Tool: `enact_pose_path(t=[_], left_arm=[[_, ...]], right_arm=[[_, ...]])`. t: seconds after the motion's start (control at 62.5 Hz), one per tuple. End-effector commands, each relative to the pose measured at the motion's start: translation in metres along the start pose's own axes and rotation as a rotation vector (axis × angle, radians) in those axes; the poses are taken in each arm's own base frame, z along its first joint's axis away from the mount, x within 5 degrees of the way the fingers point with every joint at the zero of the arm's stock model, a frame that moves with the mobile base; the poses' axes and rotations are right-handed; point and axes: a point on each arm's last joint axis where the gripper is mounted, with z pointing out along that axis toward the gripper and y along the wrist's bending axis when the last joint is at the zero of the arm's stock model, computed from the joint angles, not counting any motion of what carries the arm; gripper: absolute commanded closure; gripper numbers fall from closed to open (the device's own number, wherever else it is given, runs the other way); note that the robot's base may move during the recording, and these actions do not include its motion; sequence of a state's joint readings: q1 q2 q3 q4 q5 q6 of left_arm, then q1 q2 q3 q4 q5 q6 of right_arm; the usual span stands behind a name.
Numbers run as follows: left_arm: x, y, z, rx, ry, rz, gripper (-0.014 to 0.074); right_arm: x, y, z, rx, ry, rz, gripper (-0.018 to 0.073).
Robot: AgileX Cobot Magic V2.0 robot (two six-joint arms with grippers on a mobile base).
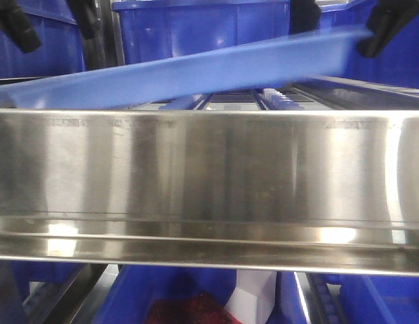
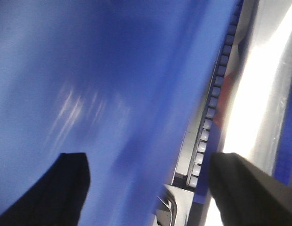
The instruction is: Grab blue tray and place on right shelf
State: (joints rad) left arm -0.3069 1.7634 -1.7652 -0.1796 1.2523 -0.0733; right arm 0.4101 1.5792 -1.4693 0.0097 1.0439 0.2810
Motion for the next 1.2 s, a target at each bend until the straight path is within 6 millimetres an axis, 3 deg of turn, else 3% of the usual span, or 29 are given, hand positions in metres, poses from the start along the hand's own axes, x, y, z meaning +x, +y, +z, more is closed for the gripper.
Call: enact_pose_path(t=[0.0,0.144,0.256,0.352,0.496,0.56,0.639,0.751,0.863,1.039,1.183], left_arm=[[0.008,-0.008,-0.031,0.025,0.003,0.018,0.0045],[0.015,-0.011,-0.055,0.036,-0.052,0.027,0.008],[0.028,-0.019,-0.092,0.053,-0.146,0.049,0.0166],[0.046,-0.025,-0.13,0.069,-0.247,0.076,0.0305],[0.083,-0.031,-0.181,0.099,-0.417,0.106,0.055],[0.106,-0.03,-0.198,0.11,-0.498,0.111,0.0655],[0.139,-0.027,-0.215,0.126,-0.595,0.114,0.0636],[0.184,-0.019,-0.218,0.138,-0.688,0.11,0.0638],[0.234,-0.009,-0.216,0.159,-0.851,0.108,0.0638],[0.292,0.01,-0.181,0.179,-1.058,0.092,0.0638],[0.316,0.022,-0.152,0.179,-1.196,0.084,0.0638]], right_arm=[[-0.007,0.001,-0.036,-0.032,-0.145,-0.013,-0.0069],[-0.002,0.0,-0.067,-0.056,-0.228,-0.014,-0.0022],[0.008,-0.004,-0.104,-0.065,-0.327,-0.022,0.0133],[0.022,-0.009,-0.138,-0.073,-0.416,-0.028,0.03],[0.057,-0.02,-0.18,-0.099,-0.554,-0.035,0.0504],[0.076,-0.025,-0.191,-0.11,-0.606,-0.044,0.0502],[0.101,-0.033,-0.199,-0.117,-0.67,-0.077,0.0503],[0.142,-0.044,-0.204,-0.121,-0.762,-0.126,0.0503],[0.178,-0.055,-0.195,-0.124,-0.833,-0.159,0.0503],[0.223,-0.068,-0.171,-0.146,-0.964,-0.174,0.0503],[0.243,-0.073,-0.149,-0.165,-1.091,-0.184,0.0503]])
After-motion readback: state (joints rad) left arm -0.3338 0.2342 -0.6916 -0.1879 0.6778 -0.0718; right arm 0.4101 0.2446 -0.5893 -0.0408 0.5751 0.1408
